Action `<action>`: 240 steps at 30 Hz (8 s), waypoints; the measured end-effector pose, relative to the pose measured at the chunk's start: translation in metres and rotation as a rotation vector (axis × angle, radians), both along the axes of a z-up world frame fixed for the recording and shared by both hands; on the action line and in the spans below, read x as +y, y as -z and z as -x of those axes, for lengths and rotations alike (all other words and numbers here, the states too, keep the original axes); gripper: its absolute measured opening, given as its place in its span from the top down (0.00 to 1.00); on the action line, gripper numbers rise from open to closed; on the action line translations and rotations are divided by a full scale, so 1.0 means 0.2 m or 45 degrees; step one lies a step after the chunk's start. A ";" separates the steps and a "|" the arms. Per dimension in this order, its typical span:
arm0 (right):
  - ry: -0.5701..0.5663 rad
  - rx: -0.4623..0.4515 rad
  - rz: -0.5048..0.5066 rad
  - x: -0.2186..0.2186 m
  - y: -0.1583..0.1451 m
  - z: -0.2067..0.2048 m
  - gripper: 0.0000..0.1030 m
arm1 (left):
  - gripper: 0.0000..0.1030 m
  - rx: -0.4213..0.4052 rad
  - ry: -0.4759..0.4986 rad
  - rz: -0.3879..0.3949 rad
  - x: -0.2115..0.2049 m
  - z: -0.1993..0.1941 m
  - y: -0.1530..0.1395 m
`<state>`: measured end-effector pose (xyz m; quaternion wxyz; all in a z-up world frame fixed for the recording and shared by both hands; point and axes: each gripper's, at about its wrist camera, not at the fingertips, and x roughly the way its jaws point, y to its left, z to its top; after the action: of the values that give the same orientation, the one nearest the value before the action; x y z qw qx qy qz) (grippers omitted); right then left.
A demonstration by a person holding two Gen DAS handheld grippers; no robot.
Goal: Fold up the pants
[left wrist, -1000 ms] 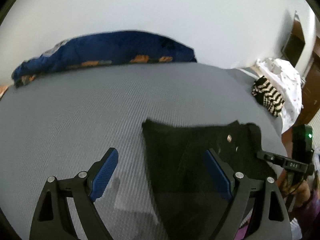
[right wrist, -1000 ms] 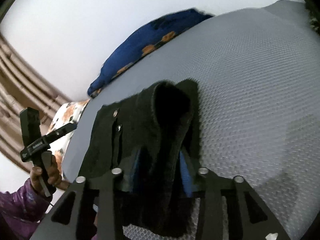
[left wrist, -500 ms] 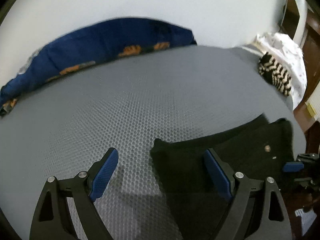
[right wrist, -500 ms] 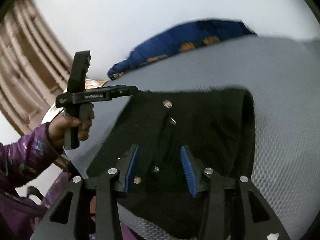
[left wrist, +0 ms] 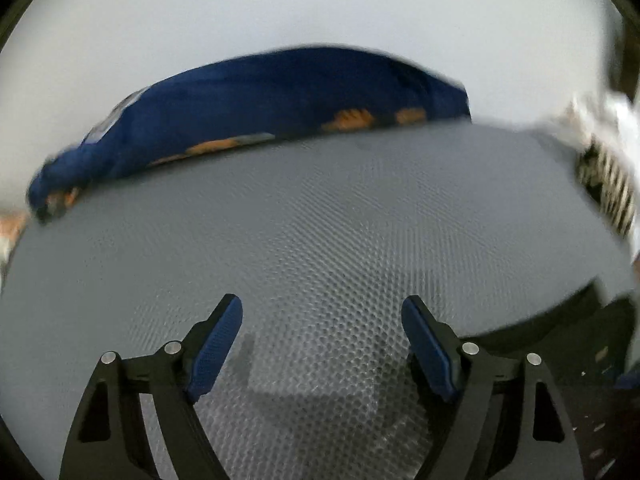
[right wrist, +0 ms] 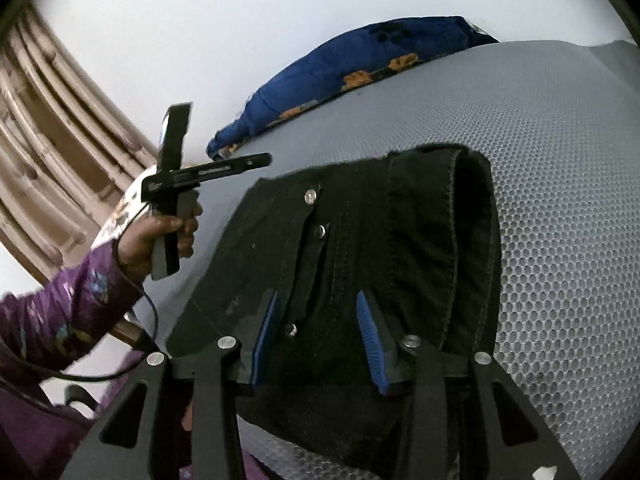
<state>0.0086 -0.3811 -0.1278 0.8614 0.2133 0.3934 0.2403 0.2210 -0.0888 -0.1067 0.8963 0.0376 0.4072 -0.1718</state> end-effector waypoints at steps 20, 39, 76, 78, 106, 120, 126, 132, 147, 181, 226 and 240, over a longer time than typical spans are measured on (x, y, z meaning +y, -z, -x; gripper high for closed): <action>-0.543 0.066 0.327 0.69 -0.25 -0.82 0.60 | 0.20 0.163 0.263 0.296 0.12 0.88 0.11; -0.605 0.237 0.350 0.86 0.02 -1.06 0.82 | 0.20 0.154 0.264 0.322 0.08 1.06 0.26; 0.654 0.022 -0.466 -0.37 -0.07 0.53 0.18 | 0.15 0.148 0.238 0.390 0.11 0.89 -0.12; 0.669 0.065 -0.447 -0.34 -0.05 0.50 0.18 | 0.15 0.149 0.239 0.358 0.09 0.88 -0.10; 0.581 0.091 0.039 0.06 -0.07 0.41 0.15 | 0.14 -0.007 0.167 -0.062 -0.14 0.84 -0.04; 0.432 0.152 0.170 -0.07 -0.04 0.18 0.09 | 0.09 0.097 0.180 -0.096 -0.23 0.64 0.10; 0.440 0.120 0.119 -0.08 -0.04 0.19 0.09 | 0.09 0.104 0.168 -0.077 -0.23 0.61 0.11; 0.493 0.131 0.093 -0.09 -0.02 0.20 0.09 | 0.09 0.073 0.171 -0.098 -0.25 0.62 0.11; 0.606 0.060 0.056 0.00 -0.21 0.25 0.05 | 0.09 0.058 0.159 -0.073 -0.24 0.65 0.08; 0.638 0.124 0.073 -0.15 0.01 0.28 0.05 | 0.09 0.143 0.067 -0.133 -0.12 0.77 0.12; 0.230 0.232 -0.078 -0.05 0.09 0.00 0.74 | 0.83 0.352 0.356 0.504 -0.04 0.53 0.15; 0.183 0.188 -0.154 0.06 0.03 0.01 0.75 | 0.83 0.288 0.235 0.492 0.21 0.56 0.04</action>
<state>0.0068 -0.3682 -0.1339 0.8306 0.3095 0.4243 0.1848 0.1085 -0.0469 -0.1154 0.8161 -0.1172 0.4593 -0.3308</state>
